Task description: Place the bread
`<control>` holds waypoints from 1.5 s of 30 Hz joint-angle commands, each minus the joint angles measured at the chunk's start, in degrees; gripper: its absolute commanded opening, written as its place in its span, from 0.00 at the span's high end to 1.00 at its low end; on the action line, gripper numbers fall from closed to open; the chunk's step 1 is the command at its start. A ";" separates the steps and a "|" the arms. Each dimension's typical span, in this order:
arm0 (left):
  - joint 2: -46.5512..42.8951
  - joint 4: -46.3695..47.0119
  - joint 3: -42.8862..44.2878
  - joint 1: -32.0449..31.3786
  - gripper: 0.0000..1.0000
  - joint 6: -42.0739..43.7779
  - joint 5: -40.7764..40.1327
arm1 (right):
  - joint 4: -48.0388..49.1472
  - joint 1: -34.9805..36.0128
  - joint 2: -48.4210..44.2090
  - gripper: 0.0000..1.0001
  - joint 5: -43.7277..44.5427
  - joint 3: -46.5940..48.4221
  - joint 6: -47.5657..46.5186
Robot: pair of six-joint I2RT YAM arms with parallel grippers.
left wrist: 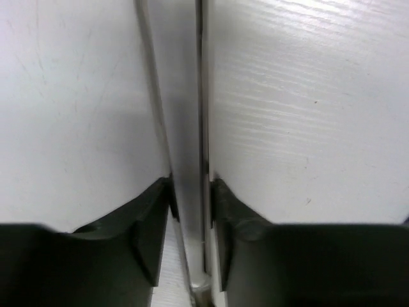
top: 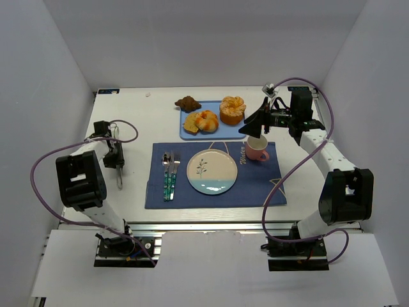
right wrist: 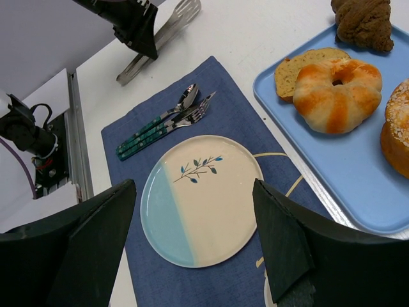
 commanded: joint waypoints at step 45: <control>13.47 1.13 46.52 -31.53 0.47 -36.72 25.95 | 6.09 -10.34 -3.44 0.21 -3.54 -1.00 6.00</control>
